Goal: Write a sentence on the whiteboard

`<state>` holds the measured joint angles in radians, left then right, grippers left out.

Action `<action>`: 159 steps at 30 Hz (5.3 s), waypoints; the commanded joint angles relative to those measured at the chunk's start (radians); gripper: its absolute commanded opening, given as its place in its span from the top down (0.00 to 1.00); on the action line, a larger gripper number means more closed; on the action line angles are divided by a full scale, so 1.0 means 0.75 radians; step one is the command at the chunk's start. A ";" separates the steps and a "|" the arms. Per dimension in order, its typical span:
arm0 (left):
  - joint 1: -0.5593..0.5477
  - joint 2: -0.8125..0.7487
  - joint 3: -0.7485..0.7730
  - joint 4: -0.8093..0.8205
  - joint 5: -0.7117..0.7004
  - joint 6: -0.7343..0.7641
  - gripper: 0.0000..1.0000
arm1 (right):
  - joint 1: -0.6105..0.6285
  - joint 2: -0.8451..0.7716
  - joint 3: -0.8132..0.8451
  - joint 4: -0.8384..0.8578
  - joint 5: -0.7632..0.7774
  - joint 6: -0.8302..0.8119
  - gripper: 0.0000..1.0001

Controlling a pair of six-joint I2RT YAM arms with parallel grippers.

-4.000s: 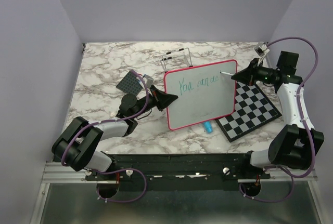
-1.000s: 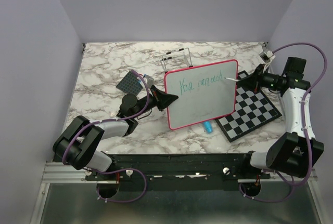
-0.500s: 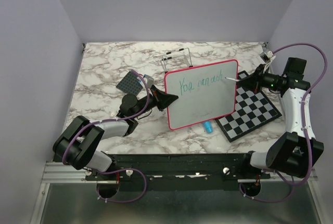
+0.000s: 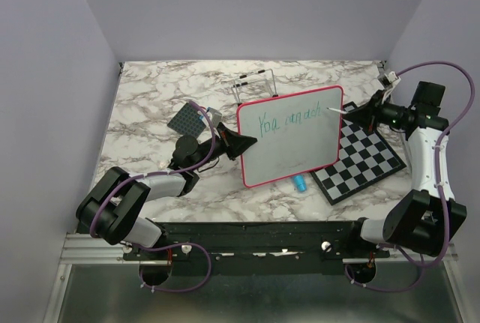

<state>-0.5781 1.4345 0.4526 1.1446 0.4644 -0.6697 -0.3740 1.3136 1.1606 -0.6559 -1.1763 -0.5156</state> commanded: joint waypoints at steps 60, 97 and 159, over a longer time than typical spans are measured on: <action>-0.006 0.002 -0.014 -0.135 0.023 0.181 1.00 | 0.084 0.042 -0.061 0.228 0.200 0.172 0.99; -0.006 0.018 -0.008 -0.127 0.031 0.179 1.00 | 0.063 0.057 -0.018 0.153 0.204 0.131 0.99; -0.006 0.032 0.006 -0.141 0.035 0.189 1.00 | -0.031 0.097 0.091 0.101 0.079 0.135 0.99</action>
<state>-0.5781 1.4326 0.4583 1.1206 0.4656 -0.6548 -0.3939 1.3659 1.2003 -0.6189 -1.0908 -0.4519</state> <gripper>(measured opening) 0.110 0.148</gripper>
